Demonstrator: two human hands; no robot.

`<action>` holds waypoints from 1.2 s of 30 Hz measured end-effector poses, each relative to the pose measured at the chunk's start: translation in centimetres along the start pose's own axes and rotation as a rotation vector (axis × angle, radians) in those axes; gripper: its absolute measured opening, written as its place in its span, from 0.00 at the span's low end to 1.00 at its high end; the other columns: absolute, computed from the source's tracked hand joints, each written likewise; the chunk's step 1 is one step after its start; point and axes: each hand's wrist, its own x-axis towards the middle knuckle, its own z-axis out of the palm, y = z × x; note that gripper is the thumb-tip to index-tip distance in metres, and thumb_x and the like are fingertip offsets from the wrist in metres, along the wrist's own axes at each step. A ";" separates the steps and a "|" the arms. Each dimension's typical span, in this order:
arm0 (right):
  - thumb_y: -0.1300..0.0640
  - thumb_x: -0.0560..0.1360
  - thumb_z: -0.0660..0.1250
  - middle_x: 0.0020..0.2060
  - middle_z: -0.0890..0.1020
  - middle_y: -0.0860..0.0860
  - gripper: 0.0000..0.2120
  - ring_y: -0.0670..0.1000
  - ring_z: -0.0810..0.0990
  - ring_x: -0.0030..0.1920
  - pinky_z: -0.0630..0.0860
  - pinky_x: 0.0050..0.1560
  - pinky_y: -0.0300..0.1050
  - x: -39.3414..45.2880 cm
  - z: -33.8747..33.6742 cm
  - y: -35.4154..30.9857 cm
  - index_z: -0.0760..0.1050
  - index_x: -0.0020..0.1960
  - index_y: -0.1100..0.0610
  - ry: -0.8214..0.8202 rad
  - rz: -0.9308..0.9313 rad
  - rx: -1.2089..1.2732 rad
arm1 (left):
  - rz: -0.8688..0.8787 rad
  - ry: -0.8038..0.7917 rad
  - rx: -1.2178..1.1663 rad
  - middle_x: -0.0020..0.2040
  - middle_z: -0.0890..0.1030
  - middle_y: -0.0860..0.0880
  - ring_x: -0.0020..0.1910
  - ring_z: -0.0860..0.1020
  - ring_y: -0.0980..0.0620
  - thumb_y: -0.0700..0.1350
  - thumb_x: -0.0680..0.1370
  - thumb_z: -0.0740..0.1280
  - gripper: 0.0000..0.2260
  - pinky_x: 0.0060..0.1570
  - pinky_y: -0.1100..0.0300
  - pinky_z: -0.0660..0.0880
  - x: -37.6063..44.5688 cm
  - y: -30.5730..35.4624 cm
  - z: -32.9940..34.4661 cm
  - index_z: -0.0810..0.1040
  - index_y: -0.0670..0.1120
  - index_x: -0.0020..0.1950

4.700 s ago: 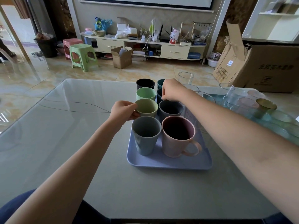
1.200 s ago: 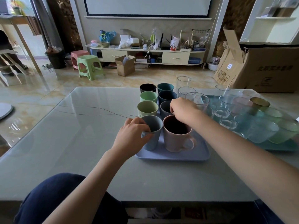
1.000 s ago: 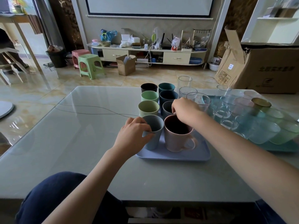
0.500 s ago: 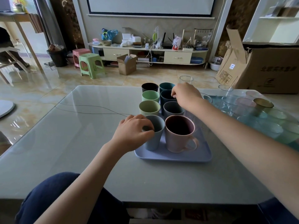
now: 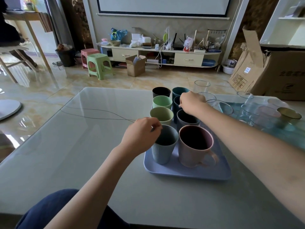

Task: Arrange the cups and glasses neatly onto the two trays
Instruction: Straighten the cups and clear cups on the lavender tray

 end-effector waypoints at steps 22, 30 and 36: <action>0.67 0.75 0.60 0.56 0.78 0.57 0.15 0.59 0.77 0.55 0.71 0.47 0.47 6.2 -0.4 0.9 0.76 0.60 0.58 -0.077 -0.049 -0.173 | -0.040 0.081 -0.090 0.58 0.82 0.48 0.55 0.80 0.45 0.39 0.77 0.60 0.15 0.56 0.51 0.76 3.8 -2.6 1.1 0.81 0.52 0.56; 0.67 0.75 0.61 0.57 0.77 0.57 0.16 0.59 0.77 0.55 0.73 0.52 0.48 7.2 -0.4 1.2 0.77 0.59 0.56 -0.063 -0.097 -0.217 | -0.020 0.030 -0.019 0.65 0.77 0.50 0.48 0.80 0.43 0.40 0.79 0.57 0.16 0.54 0.53 0.76 3.9 -1.9 1.2 0.79 0.51 0.61; 0.67 0.75 0.60 0.57 0.78 0.57 0.16 0.60 0.78 0.54 0.72 0.48 0.47 7.1 -0.6 1.4 0.77 0.59 0.55 -0.086 -0.115 -0.186 | -0.026 0.026 -0.016 0.66 0.76 0.50 0.50 0.80 0.43 0.40 0.79 0.57 0.16 0.55 0.54 0.76 3.9 -1.8 1.2 0.79 0.50 0.61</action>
